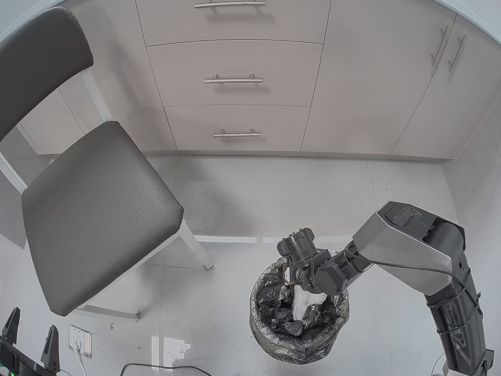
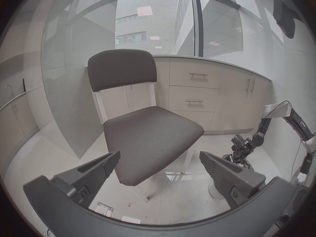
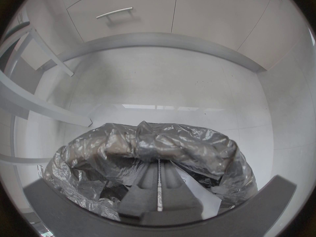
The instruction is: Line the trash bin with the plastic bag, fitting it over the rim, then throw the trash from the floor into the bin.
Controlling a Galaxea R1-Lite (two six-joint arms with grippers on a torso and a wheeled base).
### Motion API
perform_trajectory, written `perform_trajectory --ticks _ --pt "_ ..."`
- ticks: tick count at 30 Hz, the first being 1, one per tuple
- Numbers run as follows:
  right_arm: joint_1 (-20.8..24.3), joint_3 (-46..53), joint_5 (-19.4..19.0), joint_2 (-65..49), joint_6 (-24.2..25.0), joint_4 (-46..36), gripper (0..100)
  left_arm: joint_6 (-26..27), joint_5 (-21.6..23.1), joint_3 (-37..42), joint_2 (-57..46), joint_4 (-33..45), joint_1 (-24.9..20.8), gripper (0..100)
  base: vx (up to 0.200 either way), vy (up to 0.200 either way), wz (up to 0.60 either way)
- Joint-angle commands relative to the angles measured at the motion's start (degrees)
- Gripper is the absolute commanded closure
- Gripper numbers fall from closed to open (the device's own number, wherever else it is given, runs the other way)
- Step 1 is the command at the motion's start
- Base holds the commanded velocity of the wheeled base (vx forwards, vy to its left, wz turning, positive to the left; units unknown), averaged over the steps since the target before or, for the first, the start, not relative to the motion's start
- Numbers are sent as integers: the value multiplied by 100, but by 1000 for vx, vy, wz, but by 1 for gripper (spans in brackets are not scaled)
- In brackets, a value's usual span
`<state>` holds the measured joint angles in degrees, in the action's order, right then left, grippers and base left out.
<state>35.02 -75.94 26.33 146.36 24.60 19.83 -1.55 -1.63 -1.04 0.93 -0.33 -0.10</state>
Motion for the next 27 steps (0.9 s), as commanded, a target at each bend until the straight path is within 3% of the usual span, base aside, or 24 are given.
perform_trajectory --ticks 1,12,17,21,27 --pt "119 263 -67 -143 36 12 100 -3 -4 104 -84 -2 1 0 0 0 0" --pt "347 615 -190 -301 71 -23 100 -3 -4 104 -84 -2 1 0 0 0 0" --pt "409 1125 -770 -450 -8 12 100 -12 -4 104 -75 -2 1 0 0 0 0" --pt "409 1186 -919 -468 -52 20 100 -12 -4 104 -84 -2 1 0 0 0 0" --pt "330 1081 -1473 -477 -439 20 100 -12 -4 104 -75 -2 1 0 0 0 0"
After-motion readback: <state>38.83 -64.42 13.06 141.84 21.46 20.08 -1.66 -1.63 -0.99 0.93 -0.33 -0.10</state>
